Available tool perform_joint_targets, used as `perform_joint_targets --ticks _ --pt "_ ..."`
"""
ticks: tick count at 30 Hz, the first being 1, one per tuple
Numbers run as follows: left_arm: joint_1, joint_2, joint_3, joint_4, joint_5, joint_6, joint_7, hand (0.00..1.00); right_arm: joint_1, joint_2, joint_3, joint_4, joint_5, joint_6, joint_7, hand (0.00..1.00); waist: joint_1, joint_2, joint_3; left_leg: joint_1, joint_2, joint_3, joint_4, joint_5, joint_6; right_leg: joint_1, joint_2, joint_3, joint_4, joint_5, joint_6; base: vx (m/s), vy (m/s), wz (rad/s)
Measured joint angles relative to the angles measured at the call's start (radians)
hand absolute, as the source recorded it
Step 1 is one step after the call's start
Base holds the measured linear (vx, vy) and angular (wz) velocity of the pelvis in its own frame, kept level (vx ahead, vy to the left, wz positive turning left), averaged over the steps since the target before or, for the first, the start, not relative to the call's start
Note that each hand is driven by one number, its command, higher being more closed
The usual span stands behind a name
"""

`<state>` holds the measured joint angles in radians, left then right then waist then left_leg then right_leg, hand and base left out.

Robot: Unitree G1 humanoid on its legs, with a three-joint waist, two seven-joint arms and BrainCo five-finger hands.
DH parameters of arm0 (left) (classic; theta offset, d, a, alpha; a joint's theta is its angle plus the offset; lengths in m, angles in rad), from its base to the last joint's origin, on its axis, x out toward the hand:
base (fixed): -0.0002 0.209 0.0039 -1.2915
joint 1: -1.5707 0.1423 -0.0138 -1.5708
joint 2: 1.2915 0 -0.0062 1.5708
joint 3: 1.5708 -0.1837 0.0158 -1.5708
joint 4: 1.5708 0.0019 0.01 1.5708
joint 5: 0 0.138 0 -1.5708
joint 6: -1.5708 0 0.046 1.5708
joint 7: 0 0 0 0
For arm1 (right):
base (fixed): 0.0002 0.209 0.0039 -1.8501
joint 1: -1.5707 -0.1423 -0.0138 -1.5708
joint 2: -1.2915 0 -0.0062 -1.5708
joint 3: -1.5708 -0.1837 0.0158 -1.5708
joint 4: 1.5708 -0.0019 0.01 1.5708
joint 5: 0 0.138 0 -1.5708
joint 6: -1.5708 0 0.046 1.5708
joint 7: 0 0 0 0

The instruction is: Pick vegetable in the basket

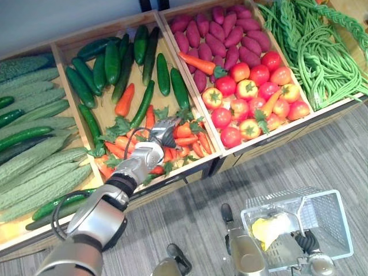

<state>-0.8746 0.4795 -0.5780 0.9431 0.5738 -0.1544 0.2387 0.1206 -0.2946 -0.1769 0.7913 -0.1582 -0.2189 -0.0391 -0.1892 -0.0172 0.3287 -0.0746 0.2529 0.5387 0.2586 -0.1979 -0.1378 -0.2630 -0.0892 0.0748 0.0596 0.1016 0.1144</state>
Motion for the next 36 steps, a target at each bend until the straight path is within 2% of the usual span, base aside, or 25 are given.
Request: perform_joint_targets --ticks 3,11,17,21,24,28,31,33,36 --pt "-0.020 -0.005 0.020 0.007 0.022 0.004 0.034 1.00 -0.002 0.000 0.005 -0.012 0.009 0.000 -0.003 1.00 0.004 -0.004 0.003 -0.035 0.010 0.002 0.031 -0.010 0.003 -0.030 0.001 0.003 0.010 0.003 0.000 -0.06 -0.040 -0.02" --pt "-0.036 -0.006 0.058 0.014 0.021 0.004 0.055 1.00 -0.002 0.000 0.027 -0.029 0.009 0.000 -0.015 1.00 0.005 -0.010 0.010 -0.044 0.016 0.002 0.038 -0.011 0.002 -0.034 0.005 -0.006 0.010 0.003 0.000 0.00 -0.012 0.00" --pt "-0.034 -0.027 0.056 0.014 0.018 -0.008 0.079 1.00 -0.003 0.000 0.027 -0.031 0.009 0.000 -0.017 1.00 0.012 -0.010 0.010 -0.037 -0.002 -0.003 0.011 0.002 0.006 -0.030 -0.009 -0.014 0.008 0.003 0.000 0.01 -0.015 0.05" --pt "-0.027 -0.026 0.053 0.011 0.016 -0.010 0.091 1.00 -0.001 0.000 0.021 -0.027 0.009 0.008 -0.018 1.00 0.010 -0.009 0.009 -0.005 -0.035 -0.025 -0.046 0.035 0.009 -0.004 -0.027 -0.026 -0.004 0.005 0.002 0.00 -0.016 0.15" --pt "-0.016 -0.020 0.055 -0.048 0.009 -0.014 0.119 1.00 0.000 0.001 -0.003 -0.008 0.006 0.012 -0.019 1.00 0.013 -0.009 0.008 0.016 -0.042 -0.038 -0.066 0.046 0.009 0.026 -0.032 -0.043 -0.017 0.006 0.003 0.00 -0.017 0.19" --pt "0.032 0.038 0.056 -0.291 -0.022 -0.042 0.177 1.00 -0.003 0.002 -0.085 0.019 -0.001 0.032 -0.023 1.00 0.028 -0.008 -0.017 0.038 -0.060 -0.058 -0.101 0.062 0.014 0.058 -0.045 -0.063 -0.036 0.009 0.008 0.00 0.002 0.15" --pt "0.076 0.050 0.056 -0.370 -0.023 -0.042 0.183 1.00 -0.004 0.001 -0.138 0.045 -0.019 0.035 -0.023 1.00 0.034 -0.007 -0.040 0.065 -0.067 -0.060 -0.118 0.063 0.012 0.090 -0.044 -0.066 -0.050 0.009 0.009 0.01 0.010 0.03" --pt "0.116 0.059 0.050 -0.410 -0.034 -0.042 0.183 1.00 0.000 0.002 -0.172 0.057 -0.036 0.036 -0.022 1.00 0.039 -0.009 -0.092 0.068 -0.074 -0.060 -0.131 0.063 0.013 0.093 -0.046 -0.066 -0.059 0.011 0.012 0.00 0.000 0.00" --pt "0.137 0.082 0.029 -0.443 -0.059 -0.043 0.182 1.00 0.000 -0.002 -0.207 0.066 -0.059 0.036 -0.021 1.00 0.051 -0.010 -0.112 0.098 -0.082 -0.061 -0.140 0.064 0.014 0.121 -0.049 -0.065 -0.059 0.011 0.012 0.01 0.028 0.01"
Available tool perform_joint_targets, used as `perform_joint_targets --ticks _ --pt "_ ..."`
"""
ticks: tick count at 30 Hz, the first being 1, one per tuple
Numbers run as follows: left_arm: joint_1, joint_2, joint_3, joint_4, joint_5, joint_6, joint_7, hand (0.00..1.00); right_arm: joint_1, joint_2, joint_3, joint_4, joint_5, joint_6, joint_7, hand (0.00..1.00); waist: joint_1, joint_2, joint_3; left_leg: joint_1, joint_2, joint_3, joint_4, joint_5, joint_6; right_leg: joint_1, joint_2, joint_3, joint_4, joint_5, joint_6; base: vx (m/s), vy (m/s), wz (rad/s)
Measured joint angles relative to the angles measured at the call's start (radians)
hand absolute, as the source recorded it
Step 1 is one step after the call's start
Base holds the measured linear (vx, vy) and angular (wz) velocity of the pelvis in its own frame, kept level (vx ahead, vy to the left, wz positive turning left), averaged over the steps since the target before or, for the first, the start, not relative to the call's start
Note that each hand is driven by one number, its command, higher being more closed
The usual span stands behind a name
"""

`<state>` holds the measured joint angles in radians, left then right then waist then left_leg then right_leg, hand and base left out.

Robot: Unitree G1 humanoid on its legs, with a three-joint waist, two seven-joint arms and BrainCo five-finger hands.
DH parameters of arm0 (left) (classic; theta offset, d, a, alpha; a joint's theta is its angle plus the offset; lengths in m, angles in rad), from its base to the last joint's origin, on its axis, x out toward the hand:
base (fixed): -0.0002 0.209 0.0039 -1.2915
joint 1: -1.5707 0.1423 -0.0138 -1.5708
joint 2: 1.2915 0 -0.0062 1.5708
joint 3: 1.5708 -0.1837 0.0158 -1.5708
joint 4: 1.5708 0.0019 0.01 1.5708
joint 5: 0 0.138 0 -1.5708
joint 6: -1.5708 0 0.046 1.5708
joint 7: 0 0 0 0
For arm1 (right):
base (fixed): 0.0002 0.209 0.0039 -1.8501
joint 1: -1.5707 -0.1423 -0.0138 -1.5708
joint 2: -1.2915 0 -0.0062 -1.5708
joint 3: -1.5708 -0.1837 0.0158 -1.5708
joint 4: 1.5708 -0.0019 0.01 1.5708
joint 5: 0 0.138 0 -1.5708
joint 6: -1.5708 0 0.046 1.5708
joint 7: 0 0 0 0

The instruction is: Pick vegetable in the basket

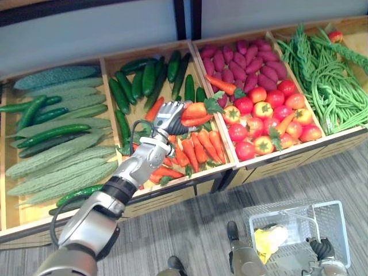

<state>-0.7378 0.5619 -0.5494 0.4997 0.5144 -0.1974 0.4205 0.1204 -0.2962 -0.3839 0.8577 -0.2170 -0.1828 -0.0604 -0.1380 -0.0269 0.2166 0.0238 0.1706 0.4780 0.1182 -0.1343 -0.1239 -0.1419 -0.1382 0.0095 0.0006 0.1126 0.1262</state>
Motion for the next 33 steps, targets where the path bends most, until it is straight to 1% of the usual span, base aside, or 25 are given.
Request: perform_joint_targets --ticks 2,4,6,8,10,12,14,16,19,21,22,23,25,27,28,30,33 --pt "0.000 0.006 -0.006 -0.020 0.000 -0.002 -0.001 1.00 -0.003 -0.006 -0.018 0.008 -0.012 0.000 0.001 1.00 0.007 -0.002 -0.012 0.001 -0.003 -0.002 -0.008 0.000 0.001 0.002 -0.004 0.000 -0.001 0.002 0.003 -0.04 0.016 0.03" --pt "0.002 0.038 -0.033 -0.051 -0.001 -0.013 -0.010 1.00 -0.017 -0.025 -0.040 0.018 -0.024 0.001 0.019 1.00 0.010 -0.008 -0.026 0.005 -0.006 -0.002 -0.011 -0.002 0.003 0.005 -0.007 0.001 -0.001 0.003 0.005 -0.04 0.008 0.02" --pt "0.019 0.068 -0.060 -0.086 -0.002 -0.029 -0.023 1.00 -0.024 -0.066 -0.041 0.017 -0.045 0.002 0.029 1.00 0.012 -0.012 -0.040 0.017 -0.005 0.006 -0.013 -0.003 0.001 0.012 -0.005 0.006 -0.001 0.003 0.005 -0.02 -0.007 -0.08" --pt "0.027 0.078 -0.090 -0.113 -0.005 -0.045 -0.039 1.00 -0.032 -0.114 -0.041 0.009 -0.050 0.001 0.048 1.00 0.012 -0.016 -0.053 0.021 -0.004 0.015 -0.013 -0.004 -0.001 0.012 -0.003 0.014 -0.001 0.003 0.006 -0.02 -0.011 -0.14" --pt "0.028 0.083 -0.128 -0.142 -0.040 -0.063 -0.060 1.00 -0.033 -0.166 -0.041 -0.032 -0.058 0.001 0.086 1.00 0.015 -0.023 -0.059 0.037 0.000 0.043 -0.012 -0.011 -0.008 0.012 0.003 0.036 -0.001 0.004 0.008 -0.02 -0.010 -0.29" --pt "0.029 0.105 -0.177 -0.184 -0.042 -0.083 -0.088 1.00 -0.030 -0.213 -0.039 -0.093 -0.059 -0.001 0.139 1.00 0.014 -0.031 -0.069 0.060 0.008 0.083 -0.010 -0.019 -0.014 0.013 0.016 0.059 -0.001 0.004 0.010 0.00 -0.021 -0.48" --pt "0.029 0.115 -0.221 -0.219 -0.059 -0.086 -0.107 1.00 -0.024 -0.242 -0.037 -0.145 -0.058 -0.005 0.180 1.00 0.014 -0.039 -0.084 0.079 0.019 0.117 -0.003 -0.029 -0.023 0.013 0.029 0.084 -0.002 0.003 0.012 0.02 -0.020 -0.54" --pt "0.031 0.114 -0.277 -0.268 -0.081 -0.087 -0.124 1.00 -0.012 -0.280 -0.001 -0.217 -0.056 -0.004 0.233 1.00 0.006 -0.050 -0.107 0.089 0.045 0.153 0.030 -0.051 -0.029 0.014 0.048 0.109 -0.006 0.004 0.011 0.05 -0.017 -0.50" --pt "0.033 0.107 -0.328 -0.326 -0.085 -0.092 -0.157 1.00 0.000 -0.326 0.042 -0.303 -0.056 -0.002 0.297 1.00 0.002 -0.054 -0.118 0.106 0.074 0.187 0.069 -0.077 -0.040 0.022 0.071 0.131 -0.006 0.005 0.010 0.06 -0.019 -0.41" --pt "0.035 0.095 -0.384 -0.363 -0.112 -0.107 -0.185 1.00 0.011 -0.357 0.063 -0.379 -0.055 0.001 0.346 1.00 -0.003 -0.050 -0.124 0.123 0.096 0.215 0.100 -0.103 -0.049 0.029 0.088 0.140 -0.005 0.006 0.010 0.04 -0.002 -0.35" --pt "0.036 0.092 -0.398 -0.371 -0.118 -0.108 -0.192 1.00 0.012 -0.362 0.072 -0.397 -0.053 0.002 0.355 1.00 -0.007 -0.051 -0.126 0.126 0.098 0.221 0.104 -0.107 -0.050 0.029 0.090 0.141 -0.005 0.006 0.010 0.04 0.001 -0.24" --pt "0.036 0.077 -0.423 -0.380 -0.118 -0.111 -0.203 1.00 0.013 -0.373 0.092 -0.437 -0.044 0.006 0.382 1.00 -0.019 -0.049 -0.129 0.132 0.103 0.227 0.113 -0.116 -0.052 0.029 0.093 0.141 -0.004 0.007 0.011 0.03 0.011 -0.24" --pt "0.036 0.049 -0.458 -0.381 -0.118 -0.113 -0.225 1.00 0.013 -0.391 0.135 -0.503 -0.042 0.009 0.425 1.00 -0.025 -0.046 -0.132 0.144 0.105 0.252 0.123 -0.123 -0.053 0.027 0.099 0.148 0.003 0.009 0.009 0.02 0.019 -0.30" --pt "0.036 0.016 -0.490 -0.386 -0.118 -0.114 -0.254 1.00 0.012 -0.411 0.200 -0.580 -0.040 0.009 0.488 1.00 -0.031 -0.043 -0.135 0.156 0.109 0.282 0.131 -0.133 -0.054 0.027 0.103 0.159 0.003 0.013 0.009 -0.01 0.014 -0.31" --pt "0.036 0.010 -0.497 -0.389 -0.118 -0.115 -0.260 1.00 0.013 -0.414 0.215 -0.596 -0.040 0.008 0.504 1.00 -0.036 -0.042 -0.136 0.156 0.109 0.284 0.133 -0.137 -0.054 0.026 0.104 0.160 0.003 0.014 0.009 -0.02 0.000 -0.17" --pt "0.037 -0.017 -0.527 -0.389 -0.117 -0.123 -0.278 1.00 0.012 -0.416 0.265 -0.629 -0.039 0.009 0.564 1.00 -0.049 -0.036 -0.140 0.157 0.117 0.290 0.156 -0.151 -0.052 0.026 0.105 0.162 0.006 0.014 0.009 -0.02 0.002 -0.08" --pt "0.036 -0.040 -0.557 -0.387 -0.117 -0.128 -0.292 1.00 0.011 -0.421 0.317 -0.634 -0.040 0.011 0.616 1.00 -0.050 -0.031 -0.143 0.165 0.120 0.309 0.167 -0.157 -0.052 0.023 0.106 0.167 0.013 0.014 0.009 -0.03 -0.005 -0.13"
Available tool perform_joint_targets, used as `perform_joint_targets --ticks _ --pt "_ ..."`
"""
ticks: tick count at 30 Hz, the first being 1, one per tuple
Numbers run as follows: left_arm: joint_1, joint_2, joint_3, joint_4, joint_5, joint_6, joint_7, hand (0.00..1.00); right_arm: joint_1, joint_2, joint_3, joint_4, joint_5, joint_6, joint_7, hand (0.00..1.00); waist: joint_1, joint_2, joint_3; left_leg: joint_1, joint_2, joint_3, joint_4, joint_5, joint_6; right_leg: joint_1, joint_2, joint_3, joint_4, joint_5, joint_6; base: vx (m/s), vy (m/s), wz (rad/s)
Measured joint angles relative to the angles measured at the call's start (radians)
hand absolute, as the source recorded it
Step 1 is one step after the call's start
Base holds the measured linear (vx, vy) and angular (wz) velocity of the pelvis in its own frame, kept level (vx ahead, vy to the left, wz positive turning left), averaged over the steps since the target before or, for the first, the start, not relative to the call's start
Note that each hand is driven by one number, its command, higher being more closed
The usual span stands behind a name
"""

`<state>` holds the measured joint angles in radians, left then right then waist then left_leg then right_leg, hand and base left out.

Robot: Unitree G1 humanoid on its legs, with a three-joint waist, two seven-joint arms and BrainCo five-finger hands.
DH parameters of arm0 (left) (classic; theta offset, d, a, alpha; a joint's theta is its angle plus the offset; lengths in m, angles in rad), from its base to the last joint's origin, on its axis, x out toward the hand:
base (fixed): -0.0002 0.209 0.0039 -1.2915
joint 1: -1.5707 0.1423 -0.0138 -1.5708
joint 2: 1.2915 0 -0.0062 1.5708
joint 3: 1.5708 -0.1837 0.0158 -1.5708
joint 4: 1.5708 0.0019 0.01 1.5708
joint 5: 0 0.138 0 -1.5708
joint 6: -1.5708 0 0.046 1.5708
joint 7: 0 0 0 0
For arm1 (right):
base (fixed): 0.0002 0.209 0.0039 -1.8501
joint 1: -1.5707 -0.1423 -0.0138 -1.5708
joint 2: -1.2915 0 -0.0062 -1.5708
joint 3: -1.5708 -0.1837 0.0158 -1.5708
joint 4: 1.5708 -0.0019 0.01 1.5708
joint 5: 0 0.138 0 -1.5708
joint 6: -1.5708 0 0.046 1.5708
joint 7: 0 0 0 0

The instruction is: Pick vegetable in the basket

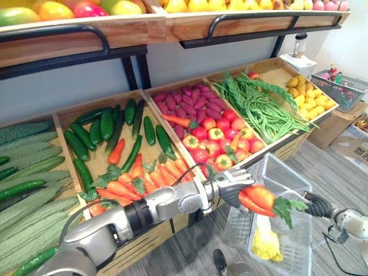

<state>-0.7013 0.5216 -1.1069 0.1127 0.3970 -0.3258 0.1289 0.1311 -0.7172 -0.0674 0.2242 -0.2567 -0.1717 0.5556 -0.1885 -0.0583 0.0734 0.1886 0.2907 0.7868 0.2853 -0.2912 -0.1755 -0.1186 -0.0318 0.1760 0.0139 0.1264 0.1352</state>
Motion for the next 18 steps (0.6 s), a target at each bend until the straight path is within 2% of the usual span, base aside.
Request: perform_joint_targets --ticks 9,18 --pt "0.002 -0.093 -0.078 0.066 0.000 -0.021 -0.054 1.00 -0.021 -0.094 0.097 -0.012 -0.005 0.023 0.091 1.00 -0.002 0.023 -0.014 0.009 0.005 0.030 0.014 -0.003 -0.001 -0.013 -0.001 -0.017 0.006 -0.011 -0.016 -0.03 -0.023 -0.10" --pt "0.003 -0.135 -0.144 0.118 0.000 -0.026 -0.077 1.00 -0.072 -0.109 0.138 -0.026 -0.003 0.036 0.132 1.00 -0.002 0.026 -0.017 0.025 0.002 0.049 0.006 -0.006 -0.006 -0.017 -0.007 -0.040 0.022 -0.008 -0.017 0.00 -0.008 -0.05"
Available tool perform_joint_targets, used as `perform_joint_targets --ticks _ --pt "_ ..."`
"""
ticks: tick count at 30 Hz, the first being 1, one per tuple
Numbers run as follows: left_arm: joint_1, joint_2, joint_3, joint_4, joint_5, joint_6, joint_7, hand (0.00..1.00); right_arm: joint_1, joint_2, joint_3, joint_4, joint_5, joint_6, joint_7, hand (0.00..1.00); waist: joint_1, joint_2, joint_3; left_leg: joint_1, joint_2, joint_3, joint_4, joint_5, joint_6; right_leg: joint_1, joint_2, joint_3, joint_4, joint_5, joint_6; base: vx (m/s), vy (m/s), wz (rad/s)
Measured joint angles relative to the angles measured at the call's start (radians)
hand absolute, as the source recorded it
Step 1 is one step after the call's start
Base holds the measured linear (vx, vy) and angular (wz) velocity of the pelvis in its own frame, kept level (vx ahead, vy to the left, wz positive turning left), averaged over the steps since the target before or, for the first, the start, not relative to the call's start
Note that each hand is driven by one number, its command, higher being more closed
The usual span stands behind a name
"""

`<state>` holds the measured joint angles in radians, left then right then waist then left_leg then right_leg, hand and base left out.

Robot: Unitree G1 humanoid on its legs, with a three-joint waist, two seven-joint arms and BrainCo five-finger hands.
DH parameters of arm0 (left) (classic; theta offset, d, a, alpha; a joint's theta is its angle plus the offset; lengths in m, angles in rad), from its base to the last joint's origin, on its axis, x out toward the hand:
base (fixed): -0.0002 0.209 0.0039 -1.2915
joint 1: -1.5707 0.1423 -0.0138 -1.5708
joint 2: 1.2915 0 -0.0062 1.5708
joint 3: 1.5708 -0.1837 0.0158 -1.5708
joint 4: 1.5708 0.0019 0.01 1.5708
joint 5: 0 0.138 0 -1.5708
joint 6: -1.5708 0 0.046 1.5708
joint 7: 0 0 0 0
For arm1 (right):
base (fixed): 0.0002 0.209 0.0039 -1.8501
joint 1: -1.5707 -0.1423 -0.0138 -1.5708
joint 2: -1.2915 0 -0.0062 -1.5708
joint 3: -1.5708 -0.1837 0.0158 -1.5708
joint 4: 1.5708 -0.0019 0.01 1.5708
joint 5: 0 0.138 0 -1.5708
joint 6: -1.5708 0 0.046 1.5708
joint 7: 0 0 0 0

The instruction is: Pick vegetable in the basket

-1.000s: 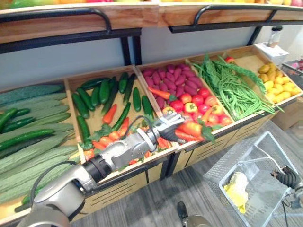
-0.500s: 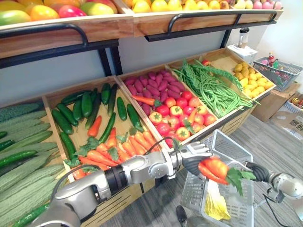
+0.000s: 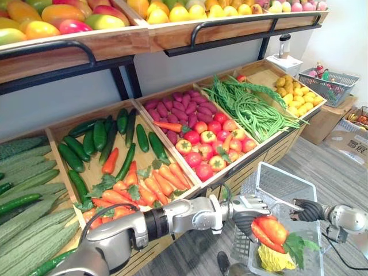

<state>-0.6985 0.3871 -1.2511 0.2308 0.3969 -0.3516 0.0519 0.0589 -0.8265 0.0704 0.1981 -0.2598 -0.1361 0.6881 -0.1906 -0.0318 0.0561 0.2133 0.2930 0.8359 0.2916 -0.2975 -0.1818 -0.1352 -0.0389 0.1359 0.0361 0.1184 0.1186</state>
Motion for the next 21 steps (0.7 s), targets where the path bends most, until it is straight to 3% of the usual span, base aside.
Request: perform_joint_targets --ticks 21 --pt "0.037 -0.073 -0.045 0.070 0.000 -0.009 -0.037 1.00 -0.097 0.011 0.059 -0.061 0.044 0.000 0.013 1.00 -0.028 0.002 -0.002 0.017 -0.024 0.028 -0.020 0.000 0.000 -0.017 -0.009 0.014 0.024 0.000 0.001 -0.01 0.001 -0.03"
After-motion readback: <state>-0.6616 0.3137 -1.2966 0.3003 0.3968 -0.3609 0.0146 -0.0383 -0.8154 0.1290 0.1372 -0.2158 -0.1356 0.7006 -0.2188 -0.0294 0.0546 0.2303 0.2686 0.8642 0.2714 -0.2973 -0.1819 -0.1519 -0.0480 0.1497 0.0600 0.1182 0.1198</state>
